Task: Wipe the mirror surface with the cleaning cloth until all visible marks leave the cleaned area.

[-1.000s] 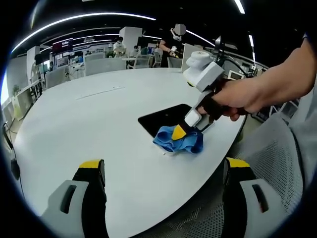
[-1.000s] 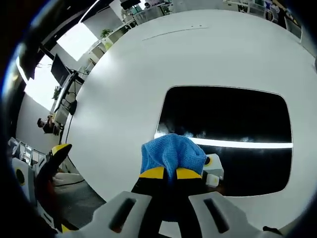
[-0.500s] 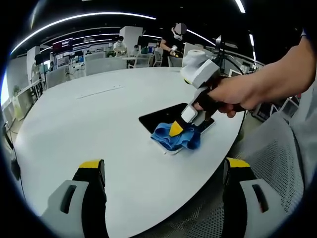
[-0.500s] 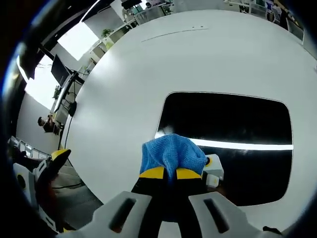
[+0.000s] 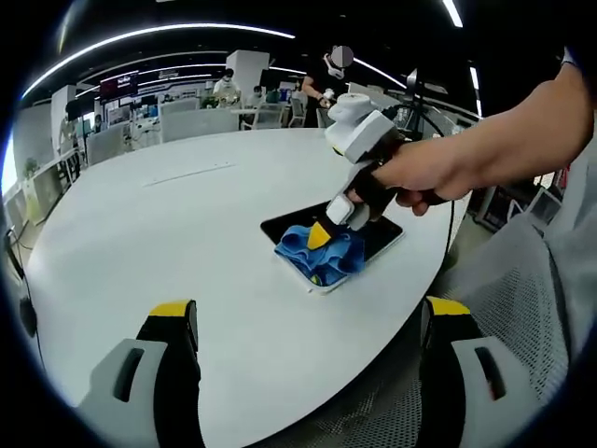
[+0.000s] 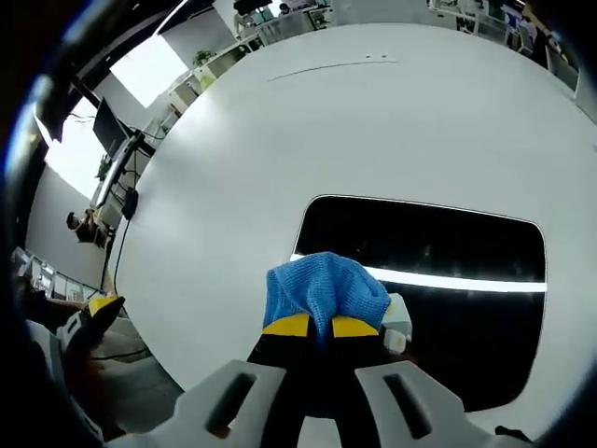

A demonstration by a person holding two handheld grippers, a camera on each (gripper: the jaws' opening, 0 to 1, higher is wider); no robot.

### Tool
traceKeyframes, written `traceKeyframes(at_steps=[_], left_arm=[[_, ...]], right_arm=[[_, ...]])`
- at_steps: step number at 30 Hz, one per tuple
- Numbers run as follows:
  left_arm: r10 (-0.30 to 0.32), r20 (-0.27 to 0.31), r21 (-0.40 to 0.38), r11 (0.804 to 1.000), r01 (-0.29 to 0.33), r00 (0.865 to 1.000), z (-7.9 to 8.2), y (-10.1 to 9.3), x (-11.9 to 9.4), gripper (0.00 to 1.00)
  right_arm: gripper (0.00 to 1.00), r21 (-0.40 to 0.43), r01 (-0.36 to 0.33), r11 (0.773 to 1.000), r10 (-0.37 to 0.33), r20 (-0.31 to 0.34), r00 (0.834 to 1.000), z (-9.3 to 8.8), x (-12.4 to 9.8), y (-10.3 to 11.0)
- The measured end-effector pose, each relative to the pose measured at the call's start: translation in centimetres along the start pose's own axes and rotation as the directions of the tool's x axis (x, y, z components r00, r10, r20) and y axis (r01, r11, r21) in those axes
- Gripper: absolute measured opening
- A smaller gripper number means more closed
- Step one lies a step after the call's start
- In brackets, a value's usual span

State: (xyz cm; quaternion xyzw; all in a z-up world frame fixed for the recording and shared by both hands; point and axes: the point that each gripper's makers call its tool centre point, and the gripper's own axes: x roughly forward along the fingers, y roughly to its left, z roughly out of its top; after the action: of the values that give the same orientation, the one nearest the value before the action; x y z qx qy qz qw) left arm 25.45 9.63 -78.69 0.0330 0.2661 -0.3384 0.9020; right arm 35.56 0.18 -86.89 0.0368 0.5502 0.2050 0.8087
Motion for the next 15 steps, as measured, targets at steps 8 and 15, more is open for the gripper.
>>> traceKeyframes(at_steps=[8, 15], left_arm=[[0.0, -0.005, -0.001, 1.0, 0.0, 1.0, -0.1, 0.0, 0.0, 0.99], [0.003, -0.004, -0.004, 1.0, -0.003, 1.0, -0.1, 0.1, 0.1, 0.99]], right_arm=[[0.0, -0.043, 0.016, 0.999, -0.015, 0.007, 1.0, 1.8, 0.7, -0.3], [0.0, -0.071, 0.027, 0.997, -0.027, 0.005, 1.0, 3.5, 1.3, -0.6]])
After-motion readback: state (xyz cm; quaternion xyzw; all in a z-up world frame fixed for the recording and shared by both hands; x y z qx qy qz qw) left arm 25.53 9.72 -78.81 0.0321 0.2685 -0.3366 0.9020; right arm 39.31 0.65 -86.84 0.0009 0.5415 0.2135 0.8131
